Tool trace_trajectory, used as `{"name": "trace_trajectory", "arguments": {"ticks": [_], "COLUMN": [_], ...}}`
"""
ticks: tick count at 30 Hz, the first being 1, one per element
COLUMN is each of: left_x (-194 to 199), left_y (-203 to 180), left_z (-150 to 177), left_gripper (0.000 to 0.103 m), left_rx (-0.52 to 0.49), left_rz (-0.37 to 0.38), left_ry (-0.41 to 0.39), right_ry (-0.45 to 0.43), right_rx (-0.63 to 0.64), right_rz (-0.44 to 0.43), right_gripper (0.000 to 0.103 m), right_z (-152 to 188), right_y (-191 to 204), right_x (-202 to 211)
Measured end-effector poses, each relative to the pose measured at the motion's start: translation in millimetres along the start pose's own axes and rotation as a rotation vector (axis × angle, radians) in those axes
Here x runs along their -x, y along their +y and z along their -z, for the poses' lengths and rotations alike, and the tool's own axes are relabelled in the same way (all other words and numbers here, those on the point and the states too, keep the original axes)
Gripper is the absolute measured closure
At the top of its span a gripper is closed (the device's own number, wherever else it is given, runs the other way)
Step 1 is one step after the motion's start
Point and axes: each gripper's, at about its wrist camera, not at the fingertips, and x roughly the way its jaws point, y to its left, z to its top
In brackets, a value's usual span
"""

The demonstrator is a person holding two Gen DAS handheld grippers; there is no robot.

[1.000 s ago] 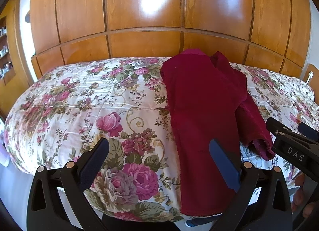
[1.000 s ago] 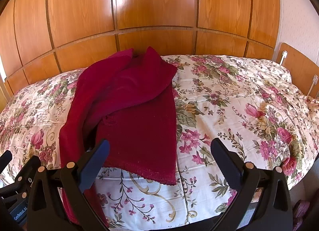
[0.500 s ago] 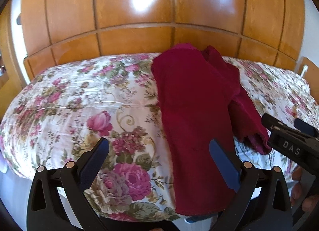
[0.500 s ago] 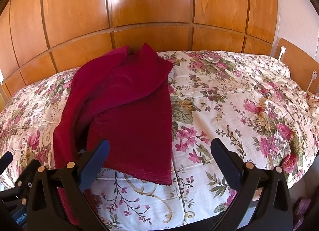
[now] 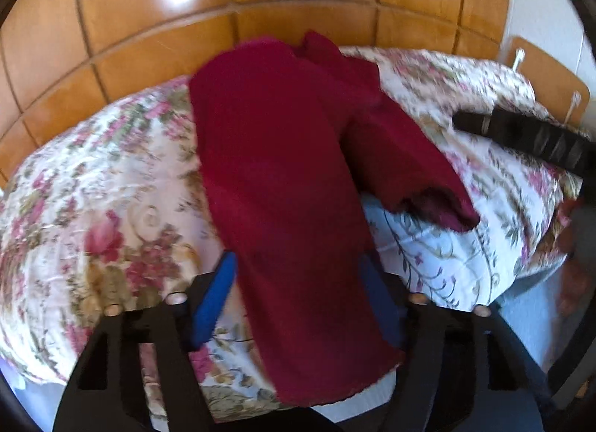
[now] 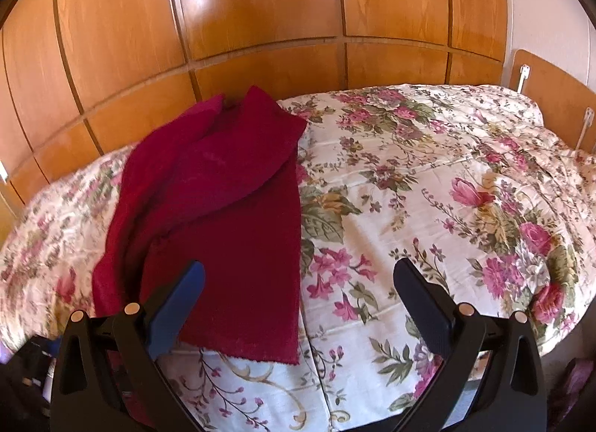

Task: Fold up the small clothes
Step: 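Grasp the red sweater with both grippers and lift it off the bed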

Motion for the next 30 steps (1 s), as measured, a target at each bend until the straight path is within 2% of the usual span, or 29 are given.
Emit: {"name": "trace_trajectory", "arguments": {"ticks": [1,3,4,5,8,10,14,15,19,22,26,30], "left_x": [-6,-13,-11,-8,9,24,42,44,41,31,16,-2], "left_y": [1,9,14,22,53,85,151,169,220,258,304,343], "left_z": [1,2,2,1,-5,-10,-23,-27,-44,-63,-85,-112], "left_gripper": [0.062,0.085,0.092,0.095,0.096,0.096,0.096,0.096,0.096,0.096,0.096,0.096], "left_rx": [0.004,0.047,0.074,0.103,0.209,0.306,0.459,0.486,0.551,0.594,0.662,0.693], "left_rz": [0.010,0.037,0.049,0.069,0.101,0.104,0.068,0.036,-0.040,-0.097,-0.155,-0.255], "left_ry": [0.022,0.040,0.029,0.013,-0.039,-0.085,-0.156,-0.166,-0.186,-0.196,-0.191,-0.173], "right_ry": [0.005,0.019,0.027,0.035,0.066,0.121,0.205,0.222,0.269,0.308,0.298,0.213], "right_rx": [-0.001,-0.004,-0.008,-0.014,-0.039,-0.090,-0.151,-0.160,-0.180,-0.189,-0.144,-0.078], "right_rz": [-0.018,-0.070,-0.101,-0.131,-0.232,-0.342,-0.443,-0.454,-0.483,-0.507,-0.488,-0.470], "right_gripper": [0.002,0.002,0.002,0.002,0.005,0.011,0.031,0.038,0.048,0.060,0.093,0.095], "right_z": [-2,-7,-9,-12,-21,-28,-36,-38,-45,-49,-55,-72], "right_y": [0,1,1,2,4,4,9,11,24,35,49,47], "right_x": [-1,-4,-5,-7,-13,-25,-49,-57,-79,-91,-96,-80]}}
